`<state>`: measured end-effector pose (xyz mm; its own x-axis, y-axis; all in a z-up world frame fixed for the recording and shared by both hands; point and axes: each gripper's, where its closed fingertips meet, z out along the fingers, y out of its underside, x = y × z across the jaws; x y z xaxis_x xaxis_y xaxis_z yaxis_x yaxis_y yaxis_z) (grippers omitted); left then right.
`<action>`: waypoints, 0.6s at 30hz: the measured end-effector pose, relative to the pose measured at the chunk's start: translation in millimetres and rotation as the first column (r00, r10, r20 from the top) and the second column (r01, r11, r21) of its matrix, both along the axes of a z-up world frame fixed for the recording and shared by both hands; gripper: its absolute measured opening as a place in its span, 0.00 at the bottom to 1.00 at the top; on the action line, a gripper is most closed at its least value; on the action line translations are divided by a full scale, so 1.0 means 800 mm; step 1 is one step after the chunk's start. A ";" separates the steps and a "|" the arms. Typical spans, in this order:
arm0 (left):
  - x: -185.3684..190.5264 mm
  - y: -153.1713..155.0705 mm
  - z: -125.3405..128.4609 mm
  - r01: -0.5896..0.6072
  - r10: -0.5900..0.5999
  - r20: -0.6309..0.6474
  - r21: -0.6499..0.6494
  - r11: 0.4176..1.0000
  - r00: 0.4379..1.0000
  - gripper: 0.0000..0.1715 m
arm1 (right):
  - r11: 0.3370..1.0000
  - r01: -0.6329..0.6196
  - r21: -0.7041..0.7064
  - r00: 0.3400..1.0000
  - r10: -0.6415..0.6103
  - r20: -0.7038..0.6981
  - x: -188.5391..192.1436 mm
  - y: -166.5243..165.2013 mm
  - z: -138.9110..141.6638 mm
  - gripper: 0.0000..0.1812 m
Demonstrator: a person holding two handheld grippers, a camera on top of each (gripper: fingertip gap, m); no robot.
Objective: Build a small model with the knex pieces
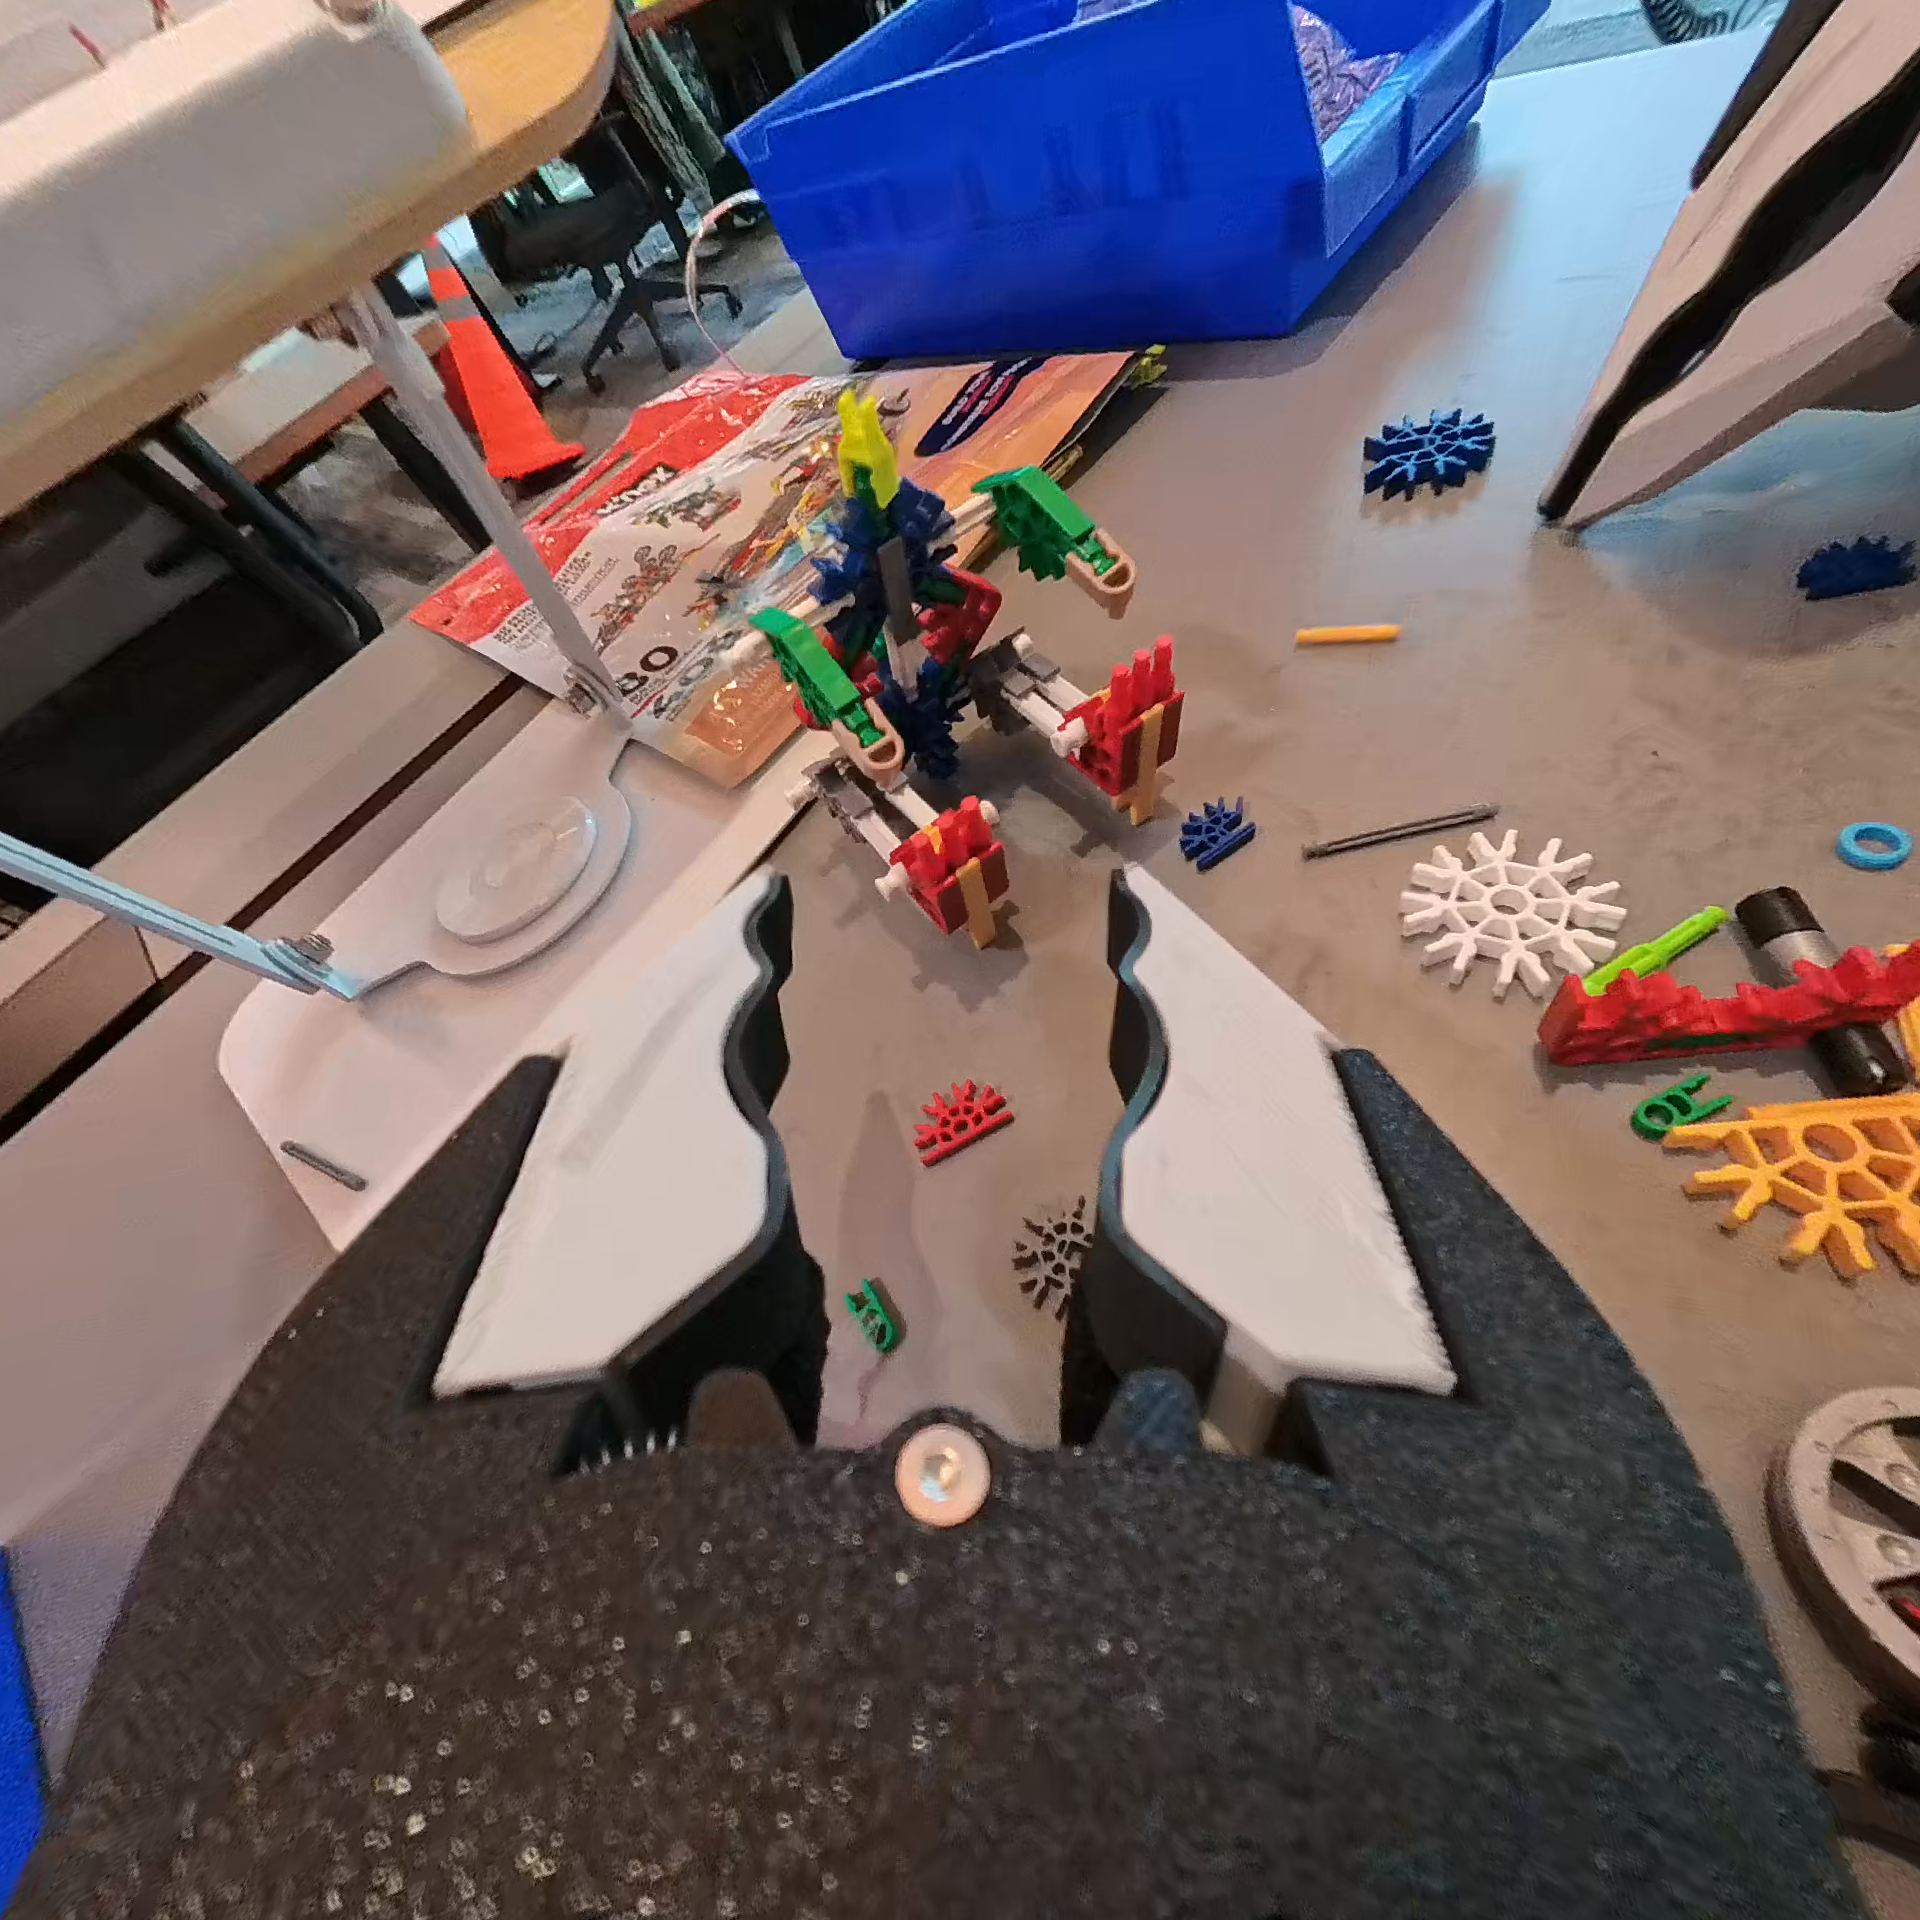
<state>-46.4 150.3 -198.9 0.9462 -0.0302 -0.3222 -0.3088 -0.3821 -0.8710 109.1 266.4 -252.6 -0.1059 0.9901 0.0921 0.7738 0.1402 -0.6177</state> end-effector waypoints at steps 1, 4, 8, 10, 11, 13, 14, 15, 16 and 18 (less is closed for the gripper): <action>-0.001 0.000 -0.003 -0.002 0.002 0.007 -0.007 1.000 1.000 0.34 | 1.000 -0.006 0.001 1.000 0.006 0.001 0.000 0.000 0.001 0.05; -0.009 -0.001 -0.001 -0.026 0.026 -0.006 0.001 1.000 1.000 0.34 | 0.999 -0.041 0.013 0.999 0.041 -0.019 -0.012 -0.005 0.013 0.14; -0.019 -0.003 0.009 -0.047 0.048 -0.037 0.027 0.999 0.998 0.33 | 0.996 -0.087 0.037 0.996 0.088 -0.034 -0.051 -0.029 0.034 0.15; -0.020 -0.003 0.009 -0.043 0.044 -0.031 0.027 0.999 0.999 0.33 | 0.990 -0.136 0.021 0.991 0.136 0.000 -0.065 -0.054 0.027 0.15; -0.020 -0.004 0.009 -0.041 0.042 -0.027 0.025 0.999 0.999 0.33 | 0.989 -0.147 0.014 0.989 0.147 0.016 -0.070 -0.064 0.021 0.15; -0.017 -0.004 0.008 -0.032 0.033 -0.028 0.019 0.999 0.999 0.33 | 0.987 -0.160 -0.009 0.987 0.160 0.027 -0.078 -0.083 0.011 0.15; -0.016 -0.005 0.008 -0.030 0.031 -0.030 0.021 0.999 0.999 0.33 | 0.985 -0.168 -0.022 0.986 0.169 0.017 -0.082 -0.092 0.009 0.15; -0.015 -0.005 0.011 -0.027 0.028 -0.031 0.027 0.999 0.999 0.33 | 0.986 -0.166 -0.033 0.986 0.167 0.015 -0.084 -0.098 0.006 0.15; -0.015 -0.005 0.013 -0.026 0.027 -0.031 0.032 0.999 0.999 0.33 | 0.987 -0.156 -0.030 0.987 0.157 0.024 -0.086 -0.100 0.002 0.13; -0.015 -0.005 0.015 -0.026 0.027 -0.031 0.033 0.999 0.999 0.33 | 0.990 -0.137 -0.009 0.990 0.137 0.021 -0.089 -0.100 0.001 0.09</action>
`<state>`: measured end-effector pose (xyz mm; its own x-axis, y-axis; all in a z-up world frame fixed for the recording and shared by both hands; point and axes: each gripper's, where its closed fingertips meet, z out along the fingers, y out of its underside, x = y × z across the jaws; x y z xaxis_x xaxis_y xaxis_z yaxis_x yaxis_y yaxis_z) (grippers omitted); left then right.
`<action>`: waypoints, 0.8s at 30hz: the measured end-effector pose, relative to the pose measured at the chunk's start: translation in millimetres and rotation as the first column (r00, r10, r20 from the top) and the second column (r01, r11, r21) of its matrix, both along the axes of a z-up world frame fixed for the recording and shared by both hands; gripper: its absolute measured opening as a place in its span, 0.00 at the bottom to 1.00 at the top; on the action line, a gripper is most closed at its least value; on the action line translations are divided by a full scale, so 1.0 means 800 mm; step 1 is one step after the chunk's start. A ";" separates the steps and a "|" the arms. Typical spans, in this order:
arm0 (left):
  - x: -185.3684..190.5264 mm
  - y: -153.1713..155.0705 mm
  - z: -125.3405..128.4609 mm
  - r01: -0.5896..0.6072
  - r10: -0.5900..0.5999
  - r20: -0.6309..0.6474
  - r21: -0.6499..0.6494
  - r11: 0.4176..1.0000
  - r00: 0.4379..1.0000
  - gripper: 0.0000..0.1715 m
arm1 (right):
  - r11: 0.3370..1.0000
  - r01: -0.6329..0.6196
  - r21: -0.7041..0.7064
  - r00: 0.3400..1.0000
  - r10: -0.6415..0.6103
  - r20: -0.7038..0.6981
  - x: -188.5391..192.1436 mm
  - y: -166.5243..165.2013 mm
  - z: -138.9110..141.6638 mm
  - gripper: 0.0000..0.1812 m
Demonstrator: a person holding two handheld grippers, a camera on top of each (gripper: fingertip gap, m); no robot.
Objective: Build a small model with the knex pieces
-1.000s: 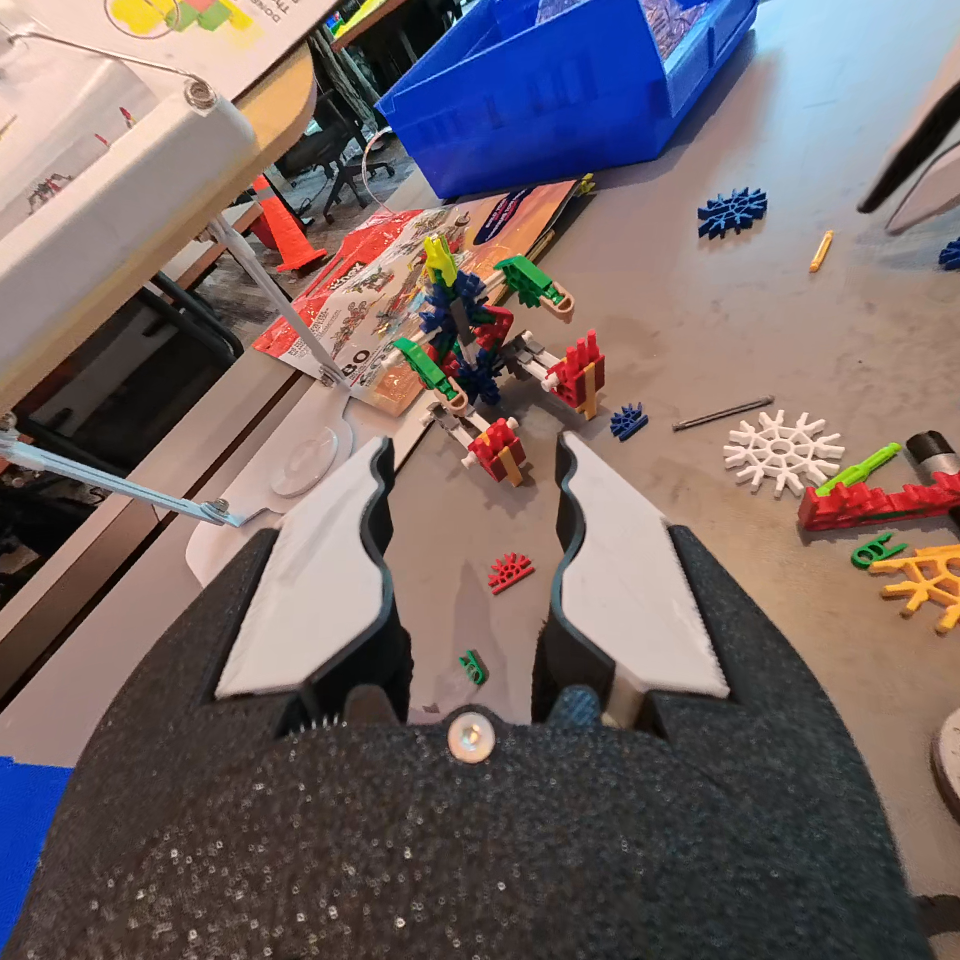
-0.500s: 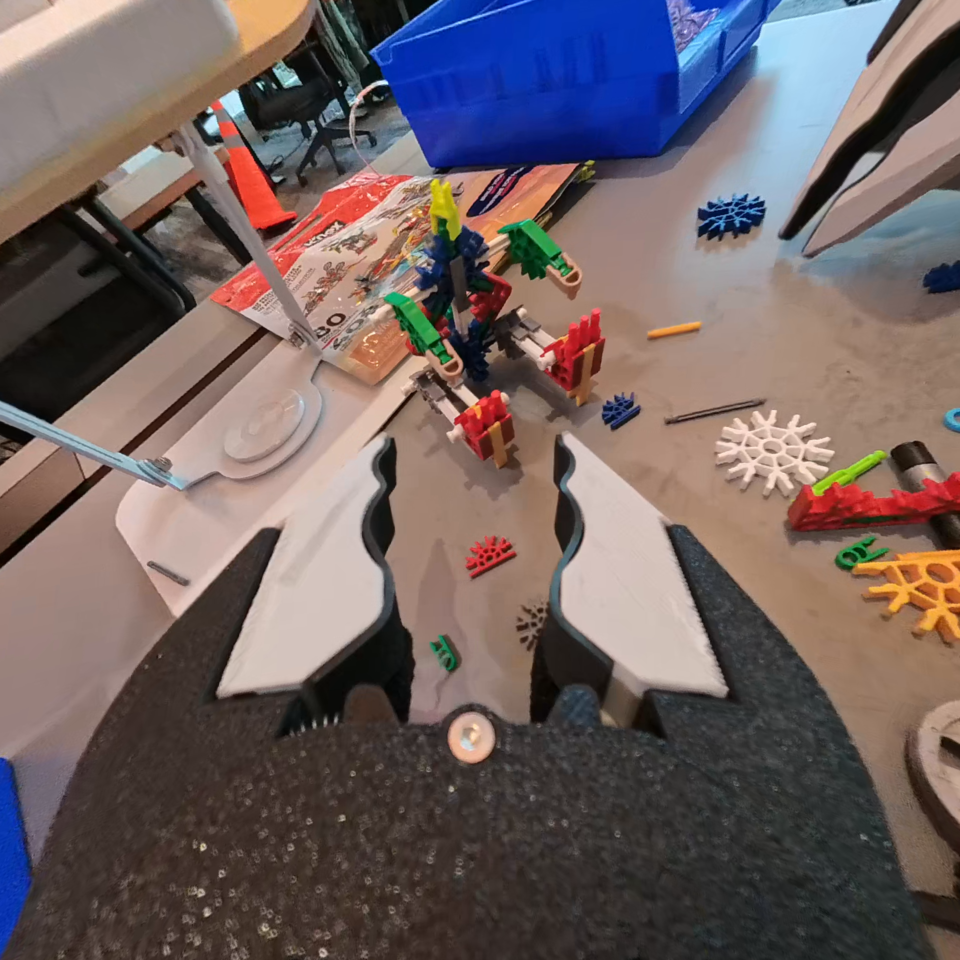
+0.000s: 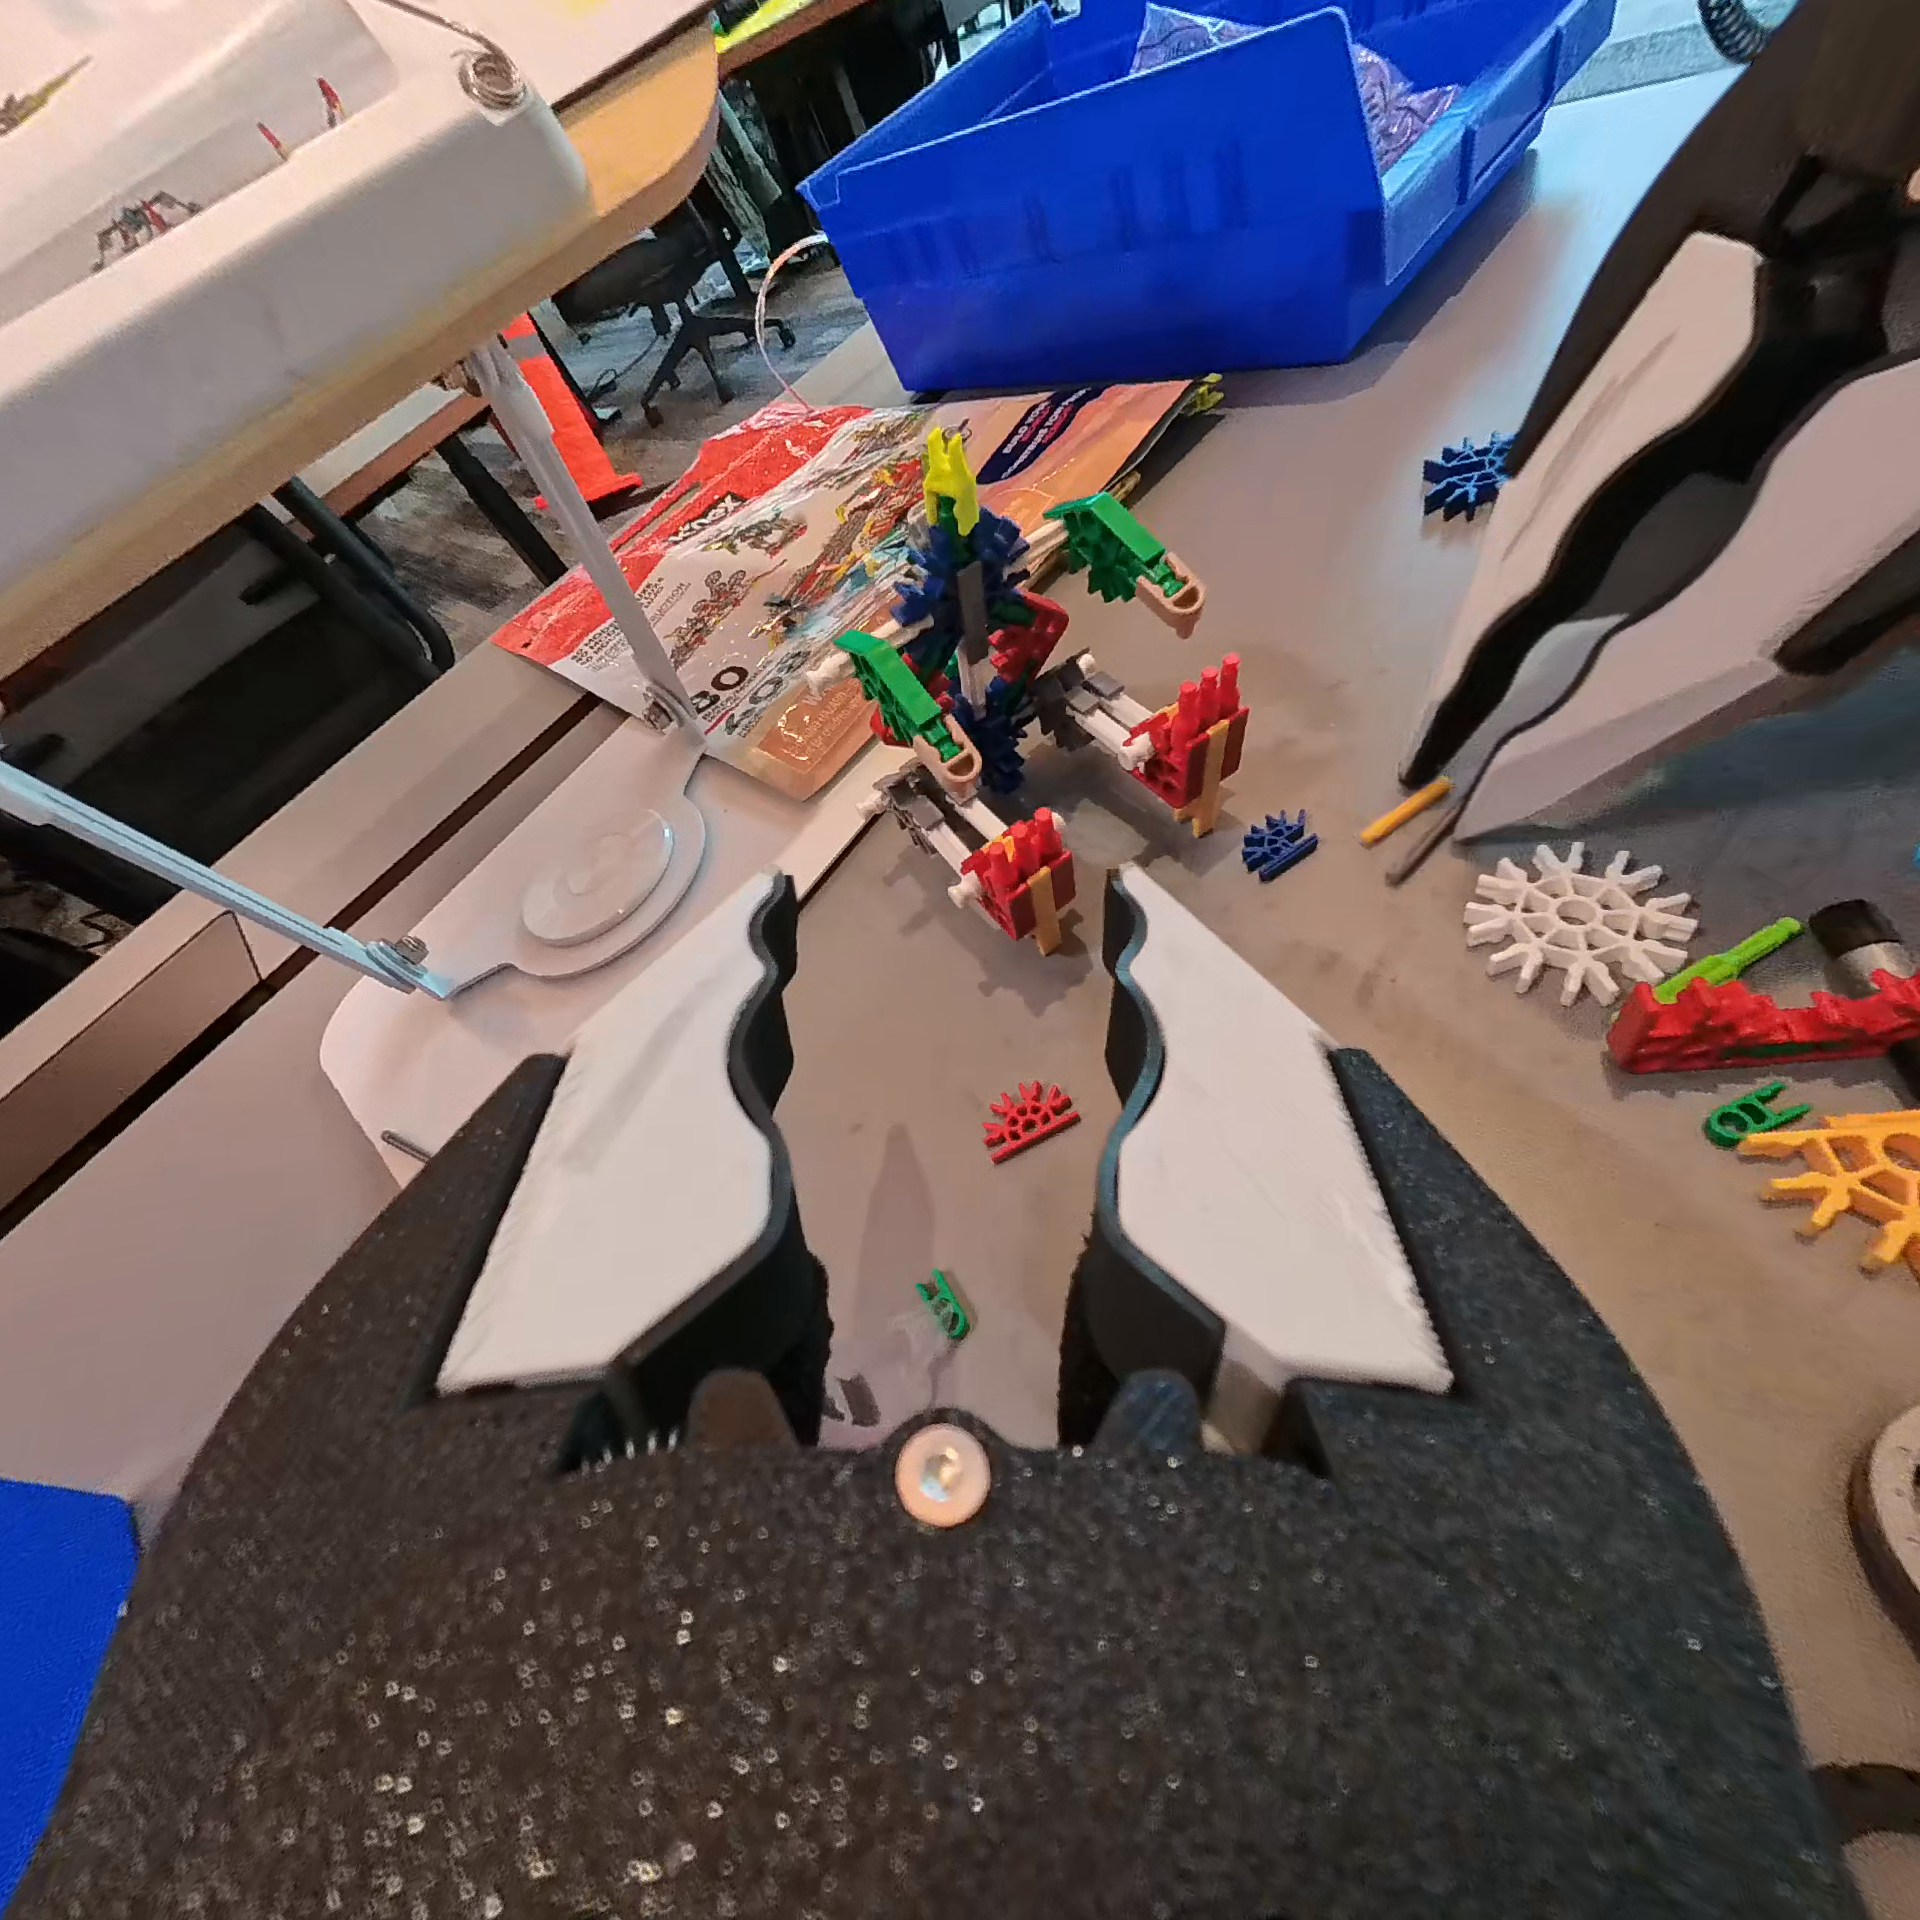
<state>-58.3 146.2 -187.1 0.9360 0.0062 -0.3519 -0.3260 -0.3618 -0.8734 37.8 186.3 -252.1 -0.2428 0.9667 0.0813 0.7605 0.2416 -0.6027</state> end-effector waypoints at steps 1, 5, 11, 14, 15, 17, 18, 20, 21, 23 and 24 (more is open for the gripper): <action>0.000 0.000 0.001 0.001 -0.001 0.002 0.001 1.000 1.000 0.33 | 1.000 0.002 0.003 1.000 -0.002 0.000 -0.001 0.000 0.000 0.08; -0.002 0.000 0.000 0.000 0.000 -0.003 -0.009 1.000 1.000 0.33 | 1.000 0.005 0.025 1.000 -0.005 0.008 -0.002 0.004 0.000 0.03; -0.005 -0.003 -0.004 0.015 -0.015 -0.002 -0.043 0.999 1.000 0.34 | 1.000 -0.020 -0.021 1.000 0.020 0.006 0.004 0.000 0.001 0.06; -0.007 -0.005 -0.004 0.021 -0.022 -0.006 -0.054 0.998 1.000 0.34 | 0.999 -0.028 -0.035 1.000 0.028 0.005 0.009 -0.001 0.002 0.08; -0.007 -0.005 -0.005 0.023 -0.023 -0.003 -0.055 0.998 1.000 0.33 | 0.999 -0.025 -0.029 1.000 0.025 0.006 0.009 0.002 0.002 0.08; -0.006 -0.005 -0.008 0.027 -0.027 0.000 -0.063 0.998 1.000 0.33 | 0.999 -0.021 -0.035 1.000 0.021 0.001 0.008 0.005 0.001 0.05; -0.006 -0.004 -0.011 0.028 -0.028 -0.002 -0.071 0.997 1.000 0.33 | 0.999 -0.021 -0.041 1.000 0.021 -0.001 0.006 0.005 0.000 0.04; -0.004 -0.003 -0.015 0.032 -0.033 -0.005 -0.083 0.996 0.999 0.33 | 0.999 -0.022 -0.039 1.000 0.022 -0.001 0.004 0.008 0.001 0.03; -0.003 -0.003 -0.017 0.035 -0.035 -0.005 -0.087 0.996 0.999 0.33 | 0.999 -0.022 -0.044 1.000 0.022 0.000 0.003 0.008 0.001 0.03; -0.002 -0.002 -0.020 0.040 -0.040 -0.006 -0.096 0.995 0.999 0.33 | 0.998 -0.030 -0.056 1.000 0.030 0.004 0.002 0.008 0.001 0.03; -0.002 -0.002 -0.021 0.039 -0.040 -0.008 -0.098 0.994 0.999 0.33 | 0.997 -0.035 -0.063 0.999 0.035 0.005 0.002 0.008 0.001 0.06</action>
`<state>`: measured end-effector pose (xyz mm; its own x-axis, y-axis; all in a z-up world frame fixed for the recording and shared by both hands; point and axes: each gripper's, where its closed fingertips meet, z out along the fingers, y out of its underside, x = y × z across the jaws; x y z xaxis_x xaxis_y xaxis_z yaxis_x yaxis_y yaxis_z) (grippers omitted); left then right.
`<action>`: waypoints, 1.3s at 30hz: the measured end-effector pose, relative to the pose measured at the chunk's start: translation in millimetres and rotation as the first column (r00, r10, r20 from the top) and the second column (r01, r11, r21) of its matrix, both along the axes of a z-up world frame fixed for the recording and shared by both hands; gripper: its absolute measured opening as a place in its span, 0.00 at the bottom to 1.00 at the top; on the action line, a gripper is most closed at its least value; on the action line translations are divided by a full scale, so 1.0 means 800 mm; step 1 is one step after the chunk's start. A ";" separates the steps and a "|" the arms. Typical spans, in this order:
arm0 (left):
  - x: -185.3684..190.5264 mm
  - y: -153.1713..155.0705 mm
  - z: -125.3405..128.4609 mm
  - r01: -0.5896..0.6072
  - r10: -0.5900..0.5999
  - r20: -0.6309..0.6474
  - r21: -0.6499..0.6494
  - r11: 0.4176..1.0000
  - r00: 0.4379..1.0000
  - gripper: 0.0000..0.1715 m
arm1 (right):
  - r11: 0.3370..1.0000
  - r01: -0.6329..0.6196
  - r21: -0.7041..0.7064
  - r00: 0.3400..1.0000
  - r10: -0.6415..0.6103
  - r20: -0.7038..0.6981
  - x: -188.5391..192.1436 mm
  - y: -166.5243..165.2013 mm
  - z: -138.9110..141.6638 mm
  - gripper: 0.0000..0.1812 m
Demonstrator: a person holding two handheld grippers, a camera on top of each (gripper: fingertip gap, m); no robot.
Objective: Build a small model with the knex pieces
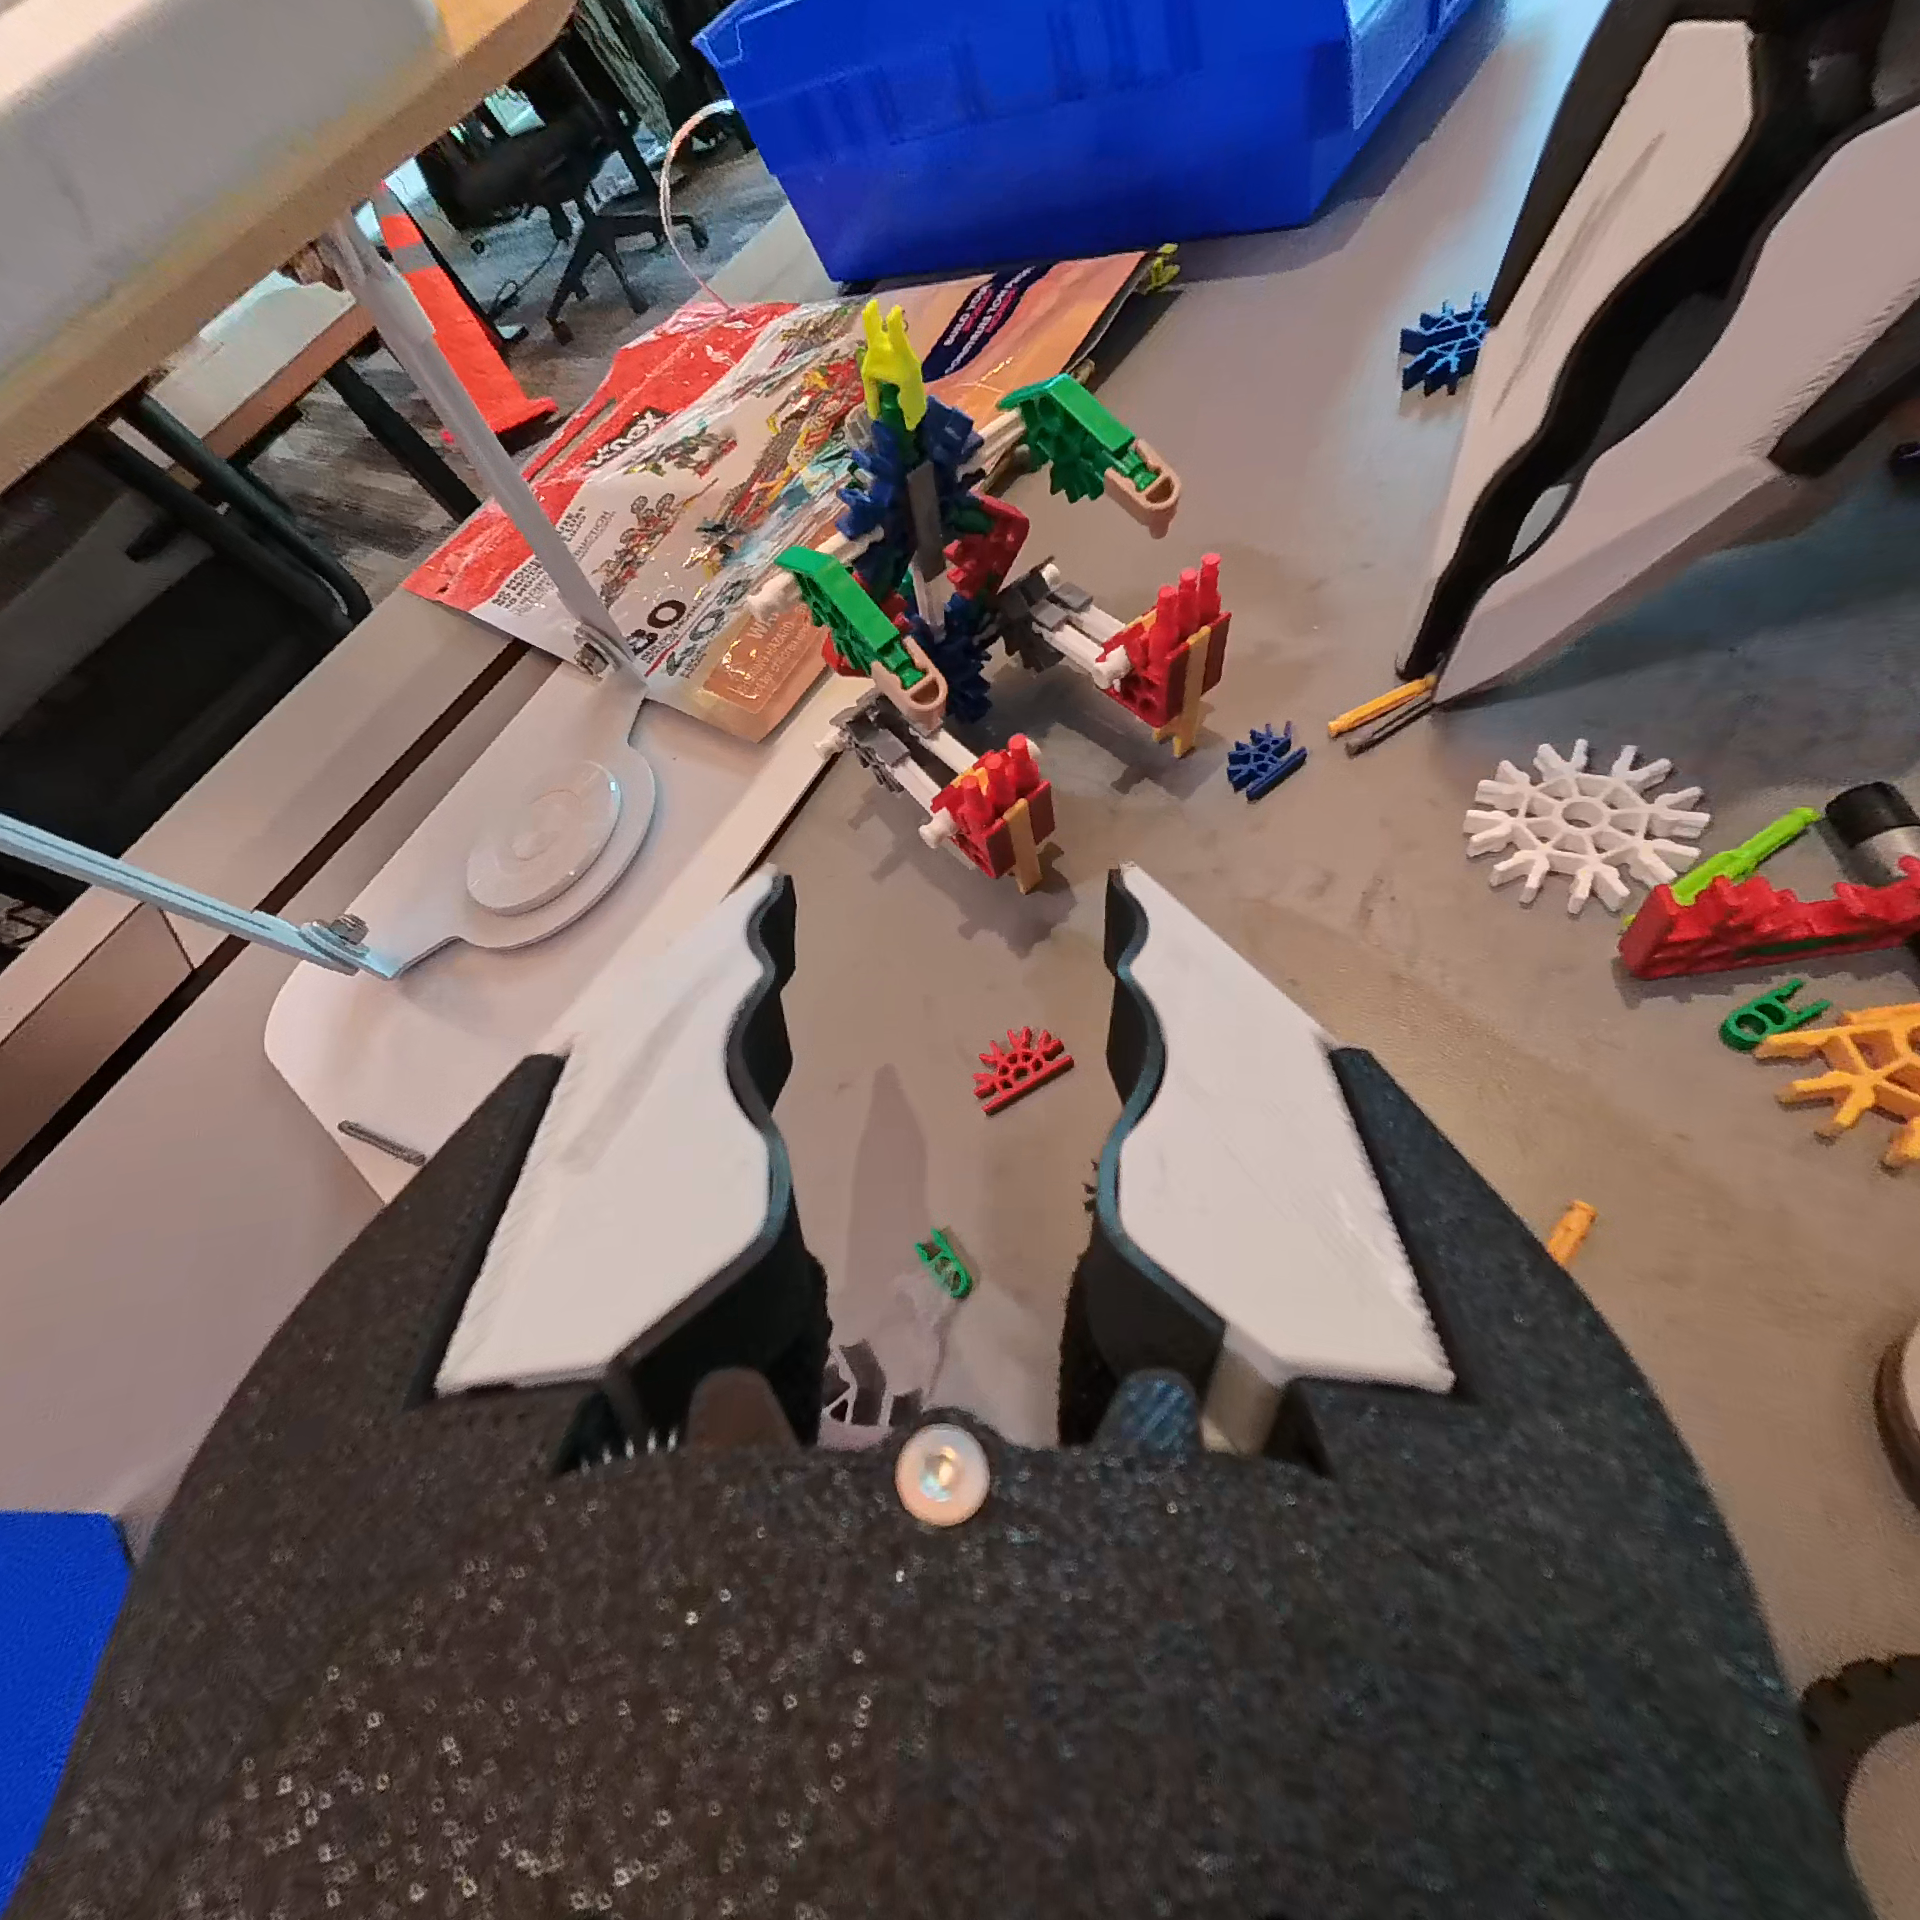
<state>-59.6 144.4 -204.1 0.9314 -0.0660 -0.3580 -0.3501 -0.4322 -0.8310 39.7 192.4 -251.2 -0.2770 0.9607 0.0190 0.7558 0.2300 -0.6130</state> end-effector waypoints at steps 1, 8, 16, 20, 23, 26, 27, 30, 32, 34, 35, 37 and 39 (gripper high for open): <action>0.000 0.000 -0.001 0.000 0.000 0.000 -0.002 1.000 1.000 0.33 | 1.000 -0.007 -0.012 1.000 0.006 -0.002 0.000 -0.001 0.001 0.07; -0.002 0.001 -0.004 -0.002 0.002 0.006 -0.011 1.000 1.000 0.33 | 0.998 0.028 -0.061 0.999 -0.030 -0.019 -0.009 0.002 -0.001 0.01; -0.002 0.001 -0.007 -0.001 0.001 0.002 -0.023 1.000 1.000 0.34 | 0.999 0.006 -0.035 0.999 -0.007 -0.034 -0.009 0.002 0.000 0.01; -0.003 -0.001 -0.005 -0.002 0.002 -0.006 -0.020 1.000 1.000 0.34 | 0.999 -0.006 -0.043 0.999 0.005 -0.042 -0.006 -0.003 0.004 0.01; -0.006 -0.002 -0.001 -0.005 0.005 -0.008 -0.015 1.000 1.000 0.34 | 0.999 -0.014 -0.050 0.998 0.011 -0.060 -0.005 -0.007 0.010 0.01; -0.007 -0.004 0.001 -0.003 0.003 -0.007 -0.016 1.000 1.000 0.34 | 0.997 -0.024 -0.069 0.996 0.018 -0.086 -0.001 -0.014 0.021 0.01; -0.008 -0.005 0.002 -0.002 0.001 -0.010 -0.016 1.000 1.000 0.34 | 0.997 -0.031 -0.069 0.995 0.025 -0.093 0.001 -0.017 0.025 0.01; -0.010 -0.009 0.009 0.008 -0.008 -0.016 -0.006 1.000 1.000 0.34 | 0.995 -0.057 -0.078 0.992 0.048 -0.115 0.009 -0.029 0.038 0.01; -0.010 -0.014 0.013 0.027 -0.027 0.002 -0.003 1.000 1.000 0.34 | 0.995 -0.071 -0.076 0.990 0.061 -0.129 0.015 -0.037 0.047 0.01; -0.009 -0.018 0.022 0.045 -0.045 0.015 0.015 0.999 0.999 0.34 | 0.993 -0.083 -0.079 0.988 0.072 -0.135 0.023 -0.044 0.052 0.01; -0.009 -0.020 0.026 0.054 -0.055 0.021 0.024 0.998 0.998 0.34 | 0.993 -0.085 -0.082 0.988 0.074 -0.134 0.028 -0.047 0.054 0.01; -0.006 -0.023 0.030 0.076 -0.077 0.033 0.025 0.997 0.996 0.33 | 0.993 -0.082 -0.080 0.989 0.072 -0.127 0.038 -0.050 0.054 0.01; 0.002 -0.027 0.027 0.113 -0.112 0.041 0.001 0.994 0.993 0.33 | 0.994 -0.082 -0.078 0.991 0.072 -0.114 0.047 -0.052 0.052 0.01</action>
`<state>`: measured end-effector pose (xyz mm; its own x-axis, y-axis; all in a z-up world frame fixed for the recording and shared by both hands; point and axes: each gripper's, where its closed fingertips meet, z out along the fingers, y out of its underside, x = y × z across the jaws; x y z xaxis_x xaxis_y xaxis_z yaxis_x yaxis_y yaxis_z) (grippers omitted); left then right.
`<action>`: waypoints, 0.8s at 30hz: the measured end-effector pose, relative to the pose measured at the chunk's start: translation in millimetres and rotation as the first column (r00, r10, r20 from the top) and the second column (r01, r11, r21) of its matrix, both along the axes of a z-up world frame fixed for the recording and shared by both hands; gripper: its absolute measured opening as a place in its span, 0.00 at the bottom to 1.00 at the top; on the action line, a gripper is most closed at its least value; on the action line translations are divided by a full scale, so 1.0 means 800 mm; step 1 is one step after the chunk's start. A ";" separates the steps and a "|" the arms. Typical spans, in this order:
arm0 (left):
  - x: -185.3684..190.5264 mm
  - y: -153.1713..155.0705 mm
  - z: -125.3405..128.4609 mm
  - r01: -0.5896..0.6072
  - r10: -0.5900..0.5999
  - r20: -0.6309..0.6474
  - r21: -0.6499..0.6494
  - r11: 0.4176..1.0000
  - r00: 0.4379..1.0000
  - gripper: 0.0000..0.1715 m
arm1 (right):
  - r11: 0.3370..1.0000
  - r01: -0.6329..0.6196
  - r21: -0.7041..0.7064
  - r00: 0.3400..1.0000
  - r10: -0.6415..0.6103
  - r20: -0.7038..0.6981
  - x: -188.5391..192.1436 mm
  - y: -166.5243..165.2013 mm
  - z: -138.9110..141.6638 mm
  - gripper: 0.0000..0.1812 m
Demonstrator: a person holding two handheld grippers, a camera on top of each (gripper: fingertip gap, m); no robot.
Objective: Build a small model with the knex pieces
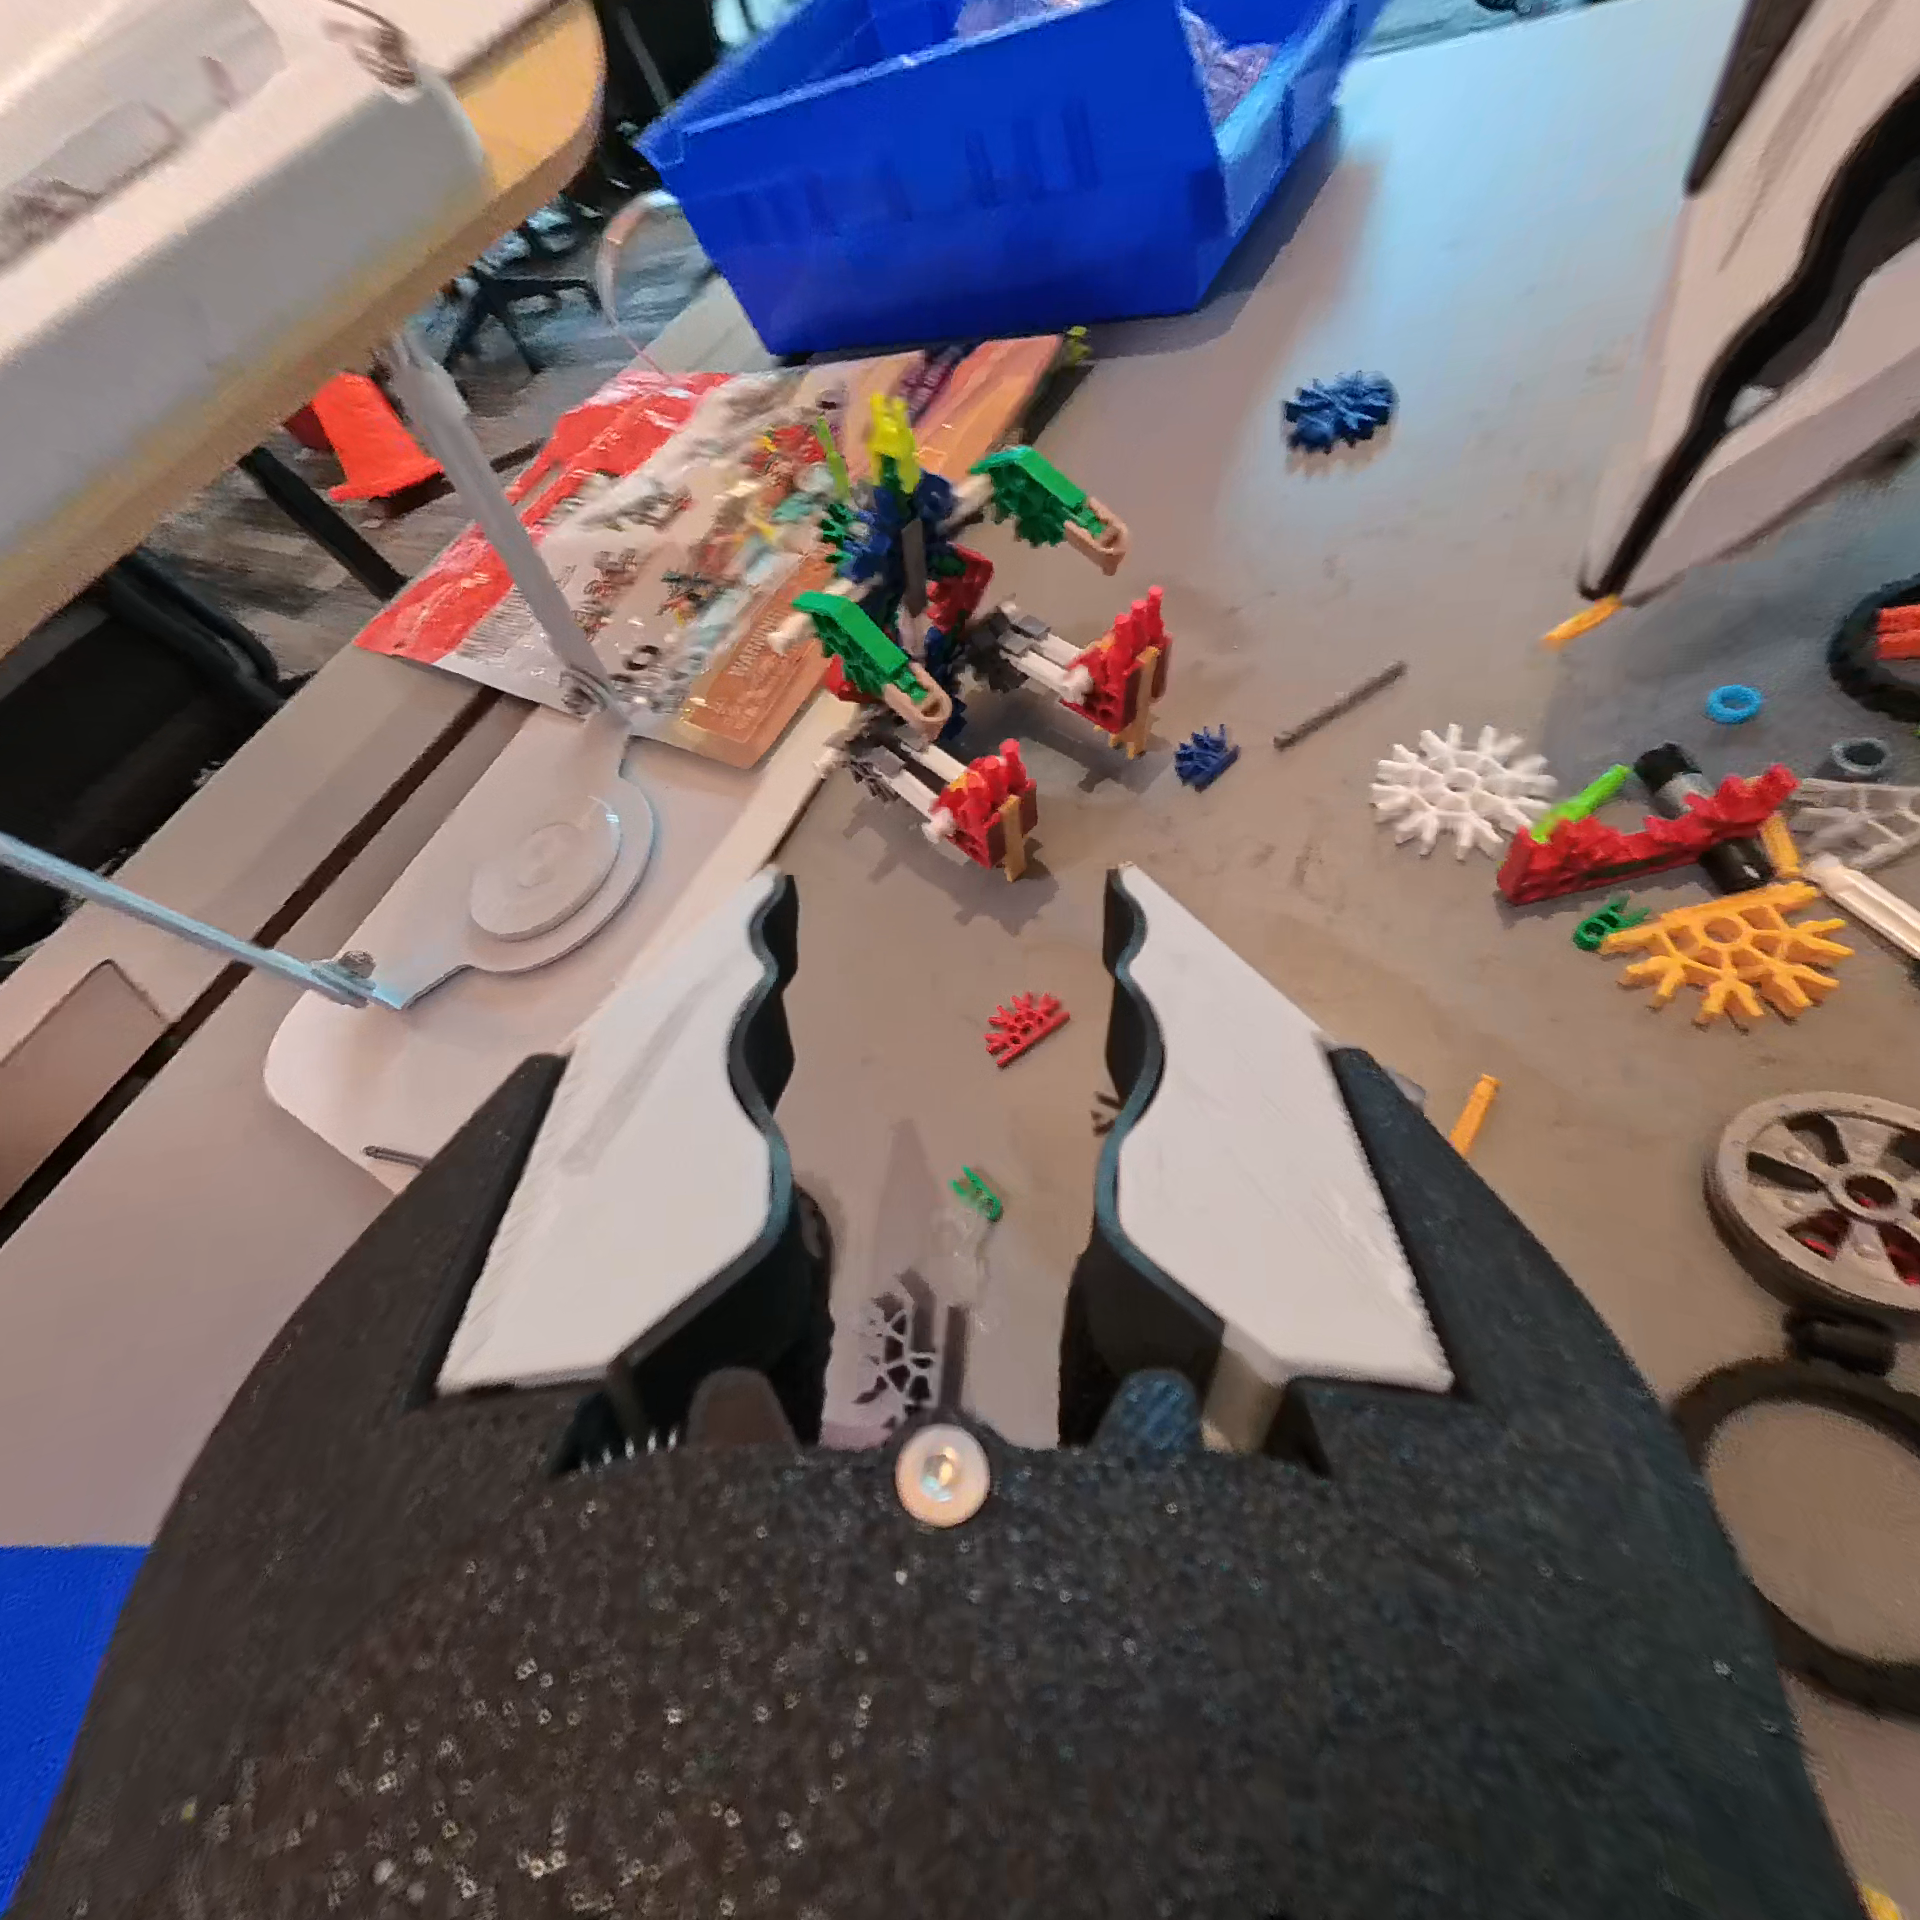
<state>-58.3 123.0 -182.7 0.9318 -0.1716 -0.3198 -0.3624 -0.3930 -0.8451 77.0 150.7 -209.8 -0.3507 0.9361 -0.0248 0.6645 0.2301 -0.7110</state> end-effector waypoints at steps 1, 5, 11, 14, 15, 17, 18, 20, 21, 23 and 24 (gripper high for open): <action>0.007 -0.003 -0.006 0.034 -0.034 0.004 -0.034 0.999 0.999 0.33 | 1.000 0.003 0.003 1.000 -0.003 0.006 0.004 0.000 -0.002 0.01; 0.021 -0.013 -0.023 0.109 -0.113 -0.032 -0.115 0.987 0.993 0.32 | 0.996 0.067 0.067 0.995 -0.071 0.070 0.020 0.021 -0.023 0.01; 0.045 -0.021 -0.048 0.193 -0.200 -0.012 -0.211 0.958 0.980 0.31 | 0.994 0.086 0.074 0.989 -0.094 0.118 0.031 0.026 -0.046 0.01; 0.051 -0.025 -0.058 0.213 -0.221 -0.004 -0.249 0.945 0.975 0.28 | 0.994 0.080 0.070 0.989 -0.088 0.120 0.032 0.024 -0.048 0.01; 0.051 -0.025 -0.060 0.211 -0.220 -0.007 -0.255 0.944 0.975 0.27 | 0.994 0.080 0.070 0.989 -0.088 0.122 0.033 0.024 -0.049 0.01; 0.051 -0.025 -0.062 0.213 -0.222 -0.005 -0.261 0.942 0.975 0.27 | 0.995 0.073 0.064 0.989 -0.081 0.126 0.034 0.022 -0.049 0.01; 0.052 -0.025 -0.061 0.214 -0.222 -0.002 -0.258 0.942 0.975 0.27 | 0.995 0.073 0.064 0.989 -0.080 0.123 0.034 0.022 -0.048 0.03; 0.050 -0.023 -0.059 0.206 -0.213 -0.001 -0.252 0.946 0.977 0.27 | 0.995 0.082 0.060 0.991 -0.088 0.105 0.033 0.022 -0.043 0.06; 0.049 -0.023 -0.060 0.201 -0.209 -0.003 -0.252 0.947 0.978 0.26 | 0.995 0.083 0.057 0.991 -0.089 0.096 0.032 0.021 -0.039 0.06; 0.048 -0.022 -0.060 0.196 -0.204 -0.005 -0.251 0.948 0.979 0.27 | 0.996 0.073 0.052 0.994 -0.077 0.074 0.029 0.016 -0.031 0.07; 0.049 -0.021 -0.061 0.196 -0.204 -0.004 -0.250 0.948 0.979 0.27 | 0.997 0.063 0.042 0.996 -0.065 0.062 0.028 0.010 -0.026 0.07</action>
